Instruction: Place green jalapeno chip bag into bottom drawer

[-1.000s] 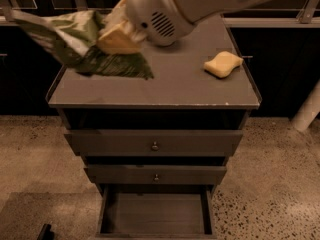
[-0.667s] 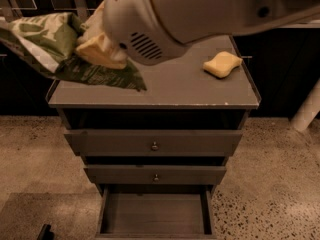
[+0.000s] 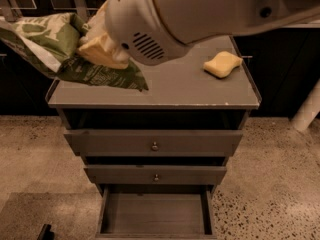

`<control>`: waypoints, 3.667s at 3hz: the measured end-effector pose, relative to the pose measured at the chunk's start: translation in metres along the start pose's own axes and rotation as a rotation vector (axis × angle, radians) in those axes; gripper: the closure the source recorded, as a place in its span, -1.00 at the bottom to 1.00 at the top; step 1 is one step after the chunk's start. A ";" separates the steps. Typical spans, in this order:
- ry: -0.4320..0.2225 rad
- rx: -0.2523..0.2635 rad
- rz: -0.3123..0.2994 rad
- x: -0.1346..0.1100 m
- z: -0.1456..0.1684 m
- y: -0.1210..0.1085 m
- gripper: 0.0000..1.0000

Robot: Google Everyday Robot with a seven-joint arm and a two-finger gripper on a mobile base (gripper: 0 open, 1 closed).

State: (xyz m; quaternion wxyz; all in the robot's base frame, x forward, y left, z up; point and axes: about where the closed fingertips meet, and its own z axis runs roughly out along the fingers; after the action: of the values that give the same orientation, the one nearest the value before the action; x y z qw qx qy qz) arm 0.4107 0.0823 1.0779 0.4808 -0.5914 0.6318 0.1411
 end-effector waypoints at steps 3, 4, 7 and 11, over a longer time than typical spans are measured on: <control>-0.070 0.082 0.295 0.176 0.001 0.045 1.00; -0.122 0.088 0.360 0.221 0.006 0.055 1.00; -0.217 0.139 0.540 0.299 0.028 0.102 1.00; -0.298 0.262 0.806 0.435 0.067 0.159 1.00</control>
Offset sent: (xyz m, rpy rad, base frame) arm -0.0140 -0.1230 -0.1876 0.2404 0.1568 -0.1825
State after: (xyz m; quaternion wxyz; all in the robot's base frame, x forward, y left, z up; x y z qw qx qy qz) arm 0.3703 -0.0927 0.6455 0.5441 -0.2051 0.7481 0.3197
